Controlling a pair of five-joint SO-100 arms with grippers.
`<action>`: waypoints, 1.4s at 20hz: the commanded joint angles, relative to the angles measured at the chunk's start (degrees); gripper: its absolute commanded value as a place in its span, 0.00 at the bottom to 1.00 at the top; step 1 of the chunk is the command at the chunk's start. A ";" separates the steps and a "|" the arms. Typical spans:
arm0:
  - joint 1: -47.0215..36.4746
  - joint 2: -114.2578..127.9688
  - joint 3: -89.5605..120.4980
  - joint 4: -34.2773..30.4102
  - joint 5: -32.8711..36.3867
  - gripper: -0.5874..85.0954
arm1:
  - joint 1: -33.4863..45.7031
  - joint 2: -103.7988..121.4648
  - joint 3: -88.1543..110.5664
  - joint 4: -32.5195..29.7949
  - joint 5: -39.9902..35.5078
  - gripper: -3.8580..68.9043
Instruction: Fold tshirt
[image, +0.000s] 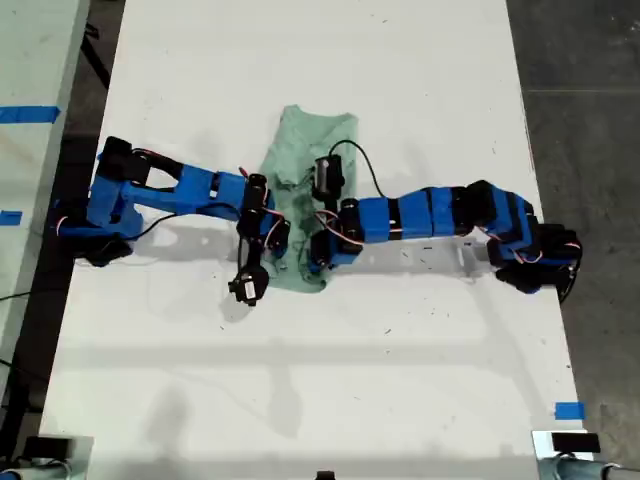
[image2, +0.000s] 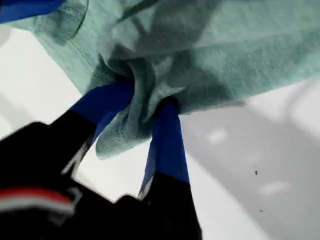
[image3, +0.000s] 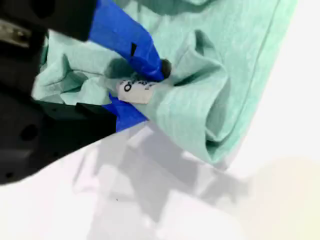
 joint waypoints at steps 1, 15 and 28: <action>0.26 -0.09 -0.09 -0.62 -0.18 0.01 | -1.85 -0.26 0.53 -1.14 1.14 0.03; 22.50 2.81 -26.81 14.77 -4.66 0.01 | -21.27 21.71 0.70 2.20 5.54 0.03; 1.76 9.67 -29.79 21.18 20.04 0.01 | -4.31 36.91 10.99 14.50 -6.59 0.03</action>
